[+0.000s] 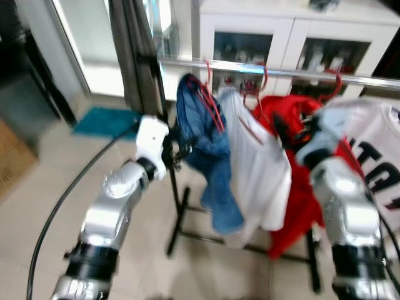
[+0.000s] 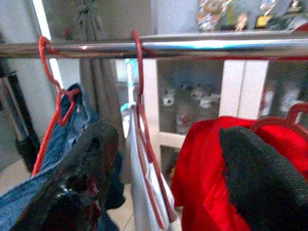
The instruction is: Hang hanger
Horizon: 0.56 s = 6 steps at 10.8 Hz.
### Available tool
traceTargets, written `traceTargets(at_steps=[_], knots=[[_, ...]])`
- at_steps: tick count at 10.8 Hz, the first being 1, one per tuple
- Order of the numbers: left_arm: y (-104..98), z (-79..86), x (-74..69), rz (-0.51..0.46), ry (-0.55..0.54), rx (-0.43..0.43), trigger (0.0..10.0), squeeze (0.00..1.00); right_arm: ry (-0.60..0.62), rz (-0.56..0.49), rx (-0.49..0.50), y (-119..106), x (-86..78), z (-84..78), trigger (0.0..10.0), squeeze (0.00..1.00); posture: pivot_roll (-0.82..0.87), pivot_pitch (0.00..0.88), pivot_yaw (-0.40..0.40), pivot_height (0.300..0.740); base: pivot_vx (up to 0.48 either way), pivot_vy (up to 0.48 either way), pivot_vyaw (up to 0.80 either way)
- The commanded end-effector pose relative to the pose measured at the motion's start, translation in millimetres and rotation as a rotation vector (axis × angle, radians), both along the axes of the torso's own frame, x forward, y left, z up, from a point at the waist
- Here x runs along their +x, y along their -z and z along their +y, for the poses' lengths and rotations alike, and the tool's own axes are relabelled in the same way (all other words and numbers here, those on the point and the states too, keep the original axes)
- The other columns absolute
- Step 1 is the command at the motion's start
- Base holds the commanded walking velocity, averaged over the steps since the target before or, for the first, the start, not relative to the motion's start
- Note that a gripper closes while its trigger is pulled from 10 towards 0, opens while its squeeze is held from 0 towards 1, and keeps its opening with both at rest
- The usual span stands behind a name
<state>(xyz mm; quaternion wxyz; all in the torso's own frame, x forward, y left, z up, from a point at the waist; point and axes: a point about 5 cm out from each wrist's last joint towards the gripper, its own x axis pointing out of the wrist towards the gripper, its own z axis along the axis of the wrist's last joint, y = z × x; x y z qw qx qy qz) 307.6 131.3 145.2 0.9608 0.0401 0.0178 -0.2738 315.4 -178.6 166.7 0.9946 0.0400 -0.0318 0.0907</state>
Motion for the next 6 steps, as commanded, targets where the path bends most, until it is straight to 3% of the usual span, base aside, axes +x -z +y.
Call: traceTargets(at_steps=[1, 5, 6], knots=[[-5.6, 0.3, 2.3, -0.026, -0.011, 0.003, 10.0, 0.00, 0.000, -0.011, 0.003, -5.6, -0.2, 0.9, 10.0, 1.00, -0.09, 0.000, 0.037, 0.740, 0.000, -0.409, 0.46], [-3.8, 2.8, 1.2, -0.028, -0.022, 0.016, 10.0, 0.00, 0.011, 0.002, 0.009, -5.4, 0.1, 4.8, 10.0, 1.00, -0.08, 0.000, 0.029, 0.740, 0.000, -0.402, 0.49], [-3.5, 3.5, 1.5, -0.028, -0.024, 0.013, 10.0, 0.00, 0.018, 0.000, 0.021, -6.2, 0.6, 4.5, 10.0, 1.00, -0.08, 0.000, 0.029, 0.740, 0.000, 0.000, 0.00]])
